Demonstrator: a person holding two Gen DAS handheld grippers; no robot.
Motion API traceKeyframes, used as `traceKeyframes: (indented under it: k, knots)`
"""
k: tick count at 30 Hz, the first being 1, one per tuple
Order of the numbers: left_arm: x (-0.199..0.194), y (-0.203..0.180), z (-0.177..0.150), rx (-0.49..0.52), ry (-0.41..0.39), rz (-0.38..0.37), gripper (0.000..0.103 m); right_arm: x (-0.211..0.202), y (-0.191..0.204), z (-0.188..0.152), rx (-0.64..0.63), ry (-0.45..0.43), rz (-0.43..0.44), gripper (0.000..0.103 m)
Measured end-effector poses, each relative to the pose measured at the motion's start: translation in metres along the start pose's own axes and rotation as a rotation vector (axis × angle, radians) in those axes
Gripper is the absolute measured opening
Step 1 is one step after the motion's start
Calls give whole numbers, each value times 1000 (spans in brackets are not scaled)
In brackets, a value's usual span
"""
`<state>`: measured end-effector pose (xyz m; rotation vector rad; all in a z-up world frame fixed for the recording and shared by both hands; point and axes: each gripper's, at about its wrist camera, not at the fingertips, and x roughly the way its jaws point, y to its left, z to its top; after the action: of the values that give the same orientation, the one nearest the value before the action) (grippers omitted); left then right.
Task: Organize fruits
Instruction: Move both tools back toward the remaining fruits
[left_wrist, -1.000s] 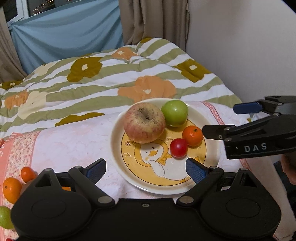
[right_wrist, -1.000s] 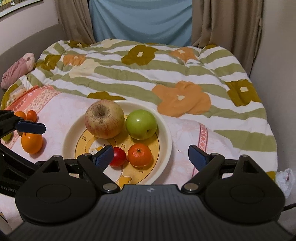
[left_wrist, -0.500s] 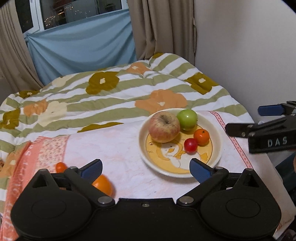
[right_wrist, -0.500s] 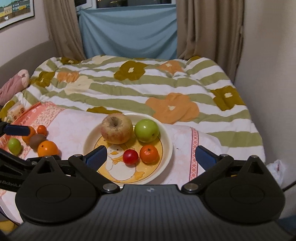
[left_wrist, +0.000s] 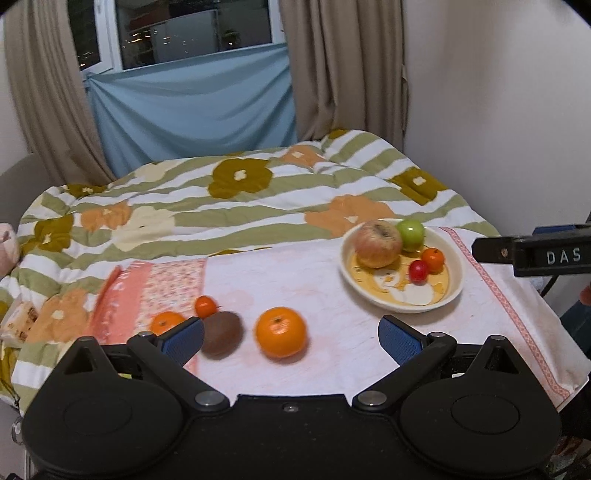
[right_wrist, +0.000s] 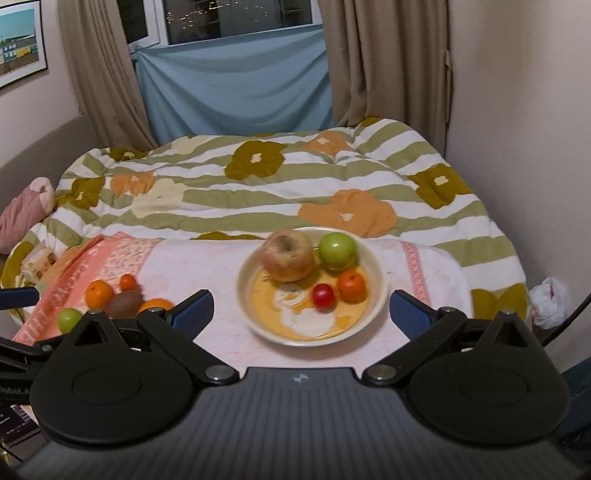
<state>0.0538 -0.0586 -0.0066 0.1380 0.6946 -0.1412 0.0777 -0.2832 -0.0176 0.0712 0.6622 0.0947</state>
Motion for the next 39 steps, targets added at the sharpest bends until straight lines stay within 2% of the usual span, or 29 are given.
traceKeyframes:
  k: [6, 13, 24, 32, 39]
  knots:
    - [-13, 33, -15, -12, -5, -5, 102, -9, 41, -12, 2, -13, 11, 103]
    - [-10, 76, -35, -17, 0, 26, 102, 5, 87, -27, -6, 9, 24, 103]
    - [41, 144, -57, -31, 33, 21, 96, 62, 146, -57, -17, 62, 37, 103]
    - [89, 161, -69, -22, 114, 0, 84, 100, 167, -66, -28, 84, 9, 103]
    - [112, 171, -72, -24, 146, -18, 78, 122, 173, -68, -49, 108, -10, 103]
